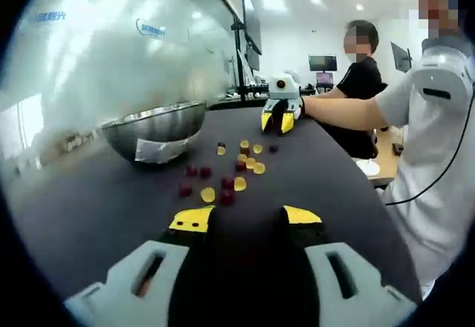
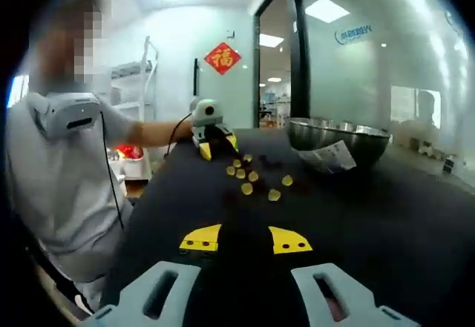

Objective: Pick candy and put bowl

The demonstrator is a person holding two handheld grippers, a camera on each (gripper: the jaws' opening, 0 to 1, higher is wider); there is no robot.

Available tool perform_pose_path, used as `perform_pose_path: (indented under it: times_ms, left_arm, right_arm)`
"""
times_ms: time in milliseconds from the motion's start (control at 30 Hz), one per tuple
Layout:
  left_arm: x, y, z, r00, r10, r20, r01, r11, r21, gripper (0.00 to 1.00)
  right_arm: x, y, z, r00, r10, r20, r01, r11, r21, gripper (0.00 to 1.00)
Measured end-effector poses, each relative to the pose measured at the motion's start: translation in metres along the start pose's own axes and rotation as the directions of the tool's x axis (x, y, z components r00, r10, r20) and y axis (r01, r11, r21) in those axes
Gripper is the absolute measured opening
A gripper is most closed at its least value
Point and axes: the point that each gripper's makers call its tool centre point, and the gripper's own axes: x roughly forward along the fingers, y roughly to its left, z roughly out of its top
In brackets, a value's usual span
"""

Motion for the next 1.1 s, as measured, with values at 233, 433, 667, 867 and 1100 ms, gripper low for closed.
perform_pose_path:
  times_ms: [233,433,667,867,1100]
  left_arm:
    - [0.018,0.005,-0.001,0.999,-0.026,-0.039,0.024,0.998,-0.057,0.25]
    - [0.037,0.002,0.004,0.997,-0.055,-0.045,0.054,0.998,-0.031,0.18]
    - [0.045,0.001,0.007,0.996,-0.075,-0.049,0.074,0.997,-0.018,0.13]
    - [0.046,0.001,0.008,0.996,-0.081,-0.040,0.080,0.996,-0.027,0.02]
    - [0.044,0.001,0.008,0.997,-0.076,-0.029,0.076,0.997,-0.014,0.01]
  right_arm:
    - [0.020,0.000,0.012,0.999,0.047,0.018,-0.047,0.999,0.007,0.17]
    - [0.056,0.010,0.026,0.996,0.087,0.004,-0.087,0.995,-0.053,0.17]
    - [0.072,0.010,0.032,0.996,0.084,0.001,-0.084,0.995,-0.058,0.05]
    - [0.070,0.016,0.032,0.994,0.105,0.014,-0.103,0.993,-0.061,0.04]
    - [0.070,0.017,0.033,0.994,0.102,0.026,-0.100,0.993,-0.065,0.04]
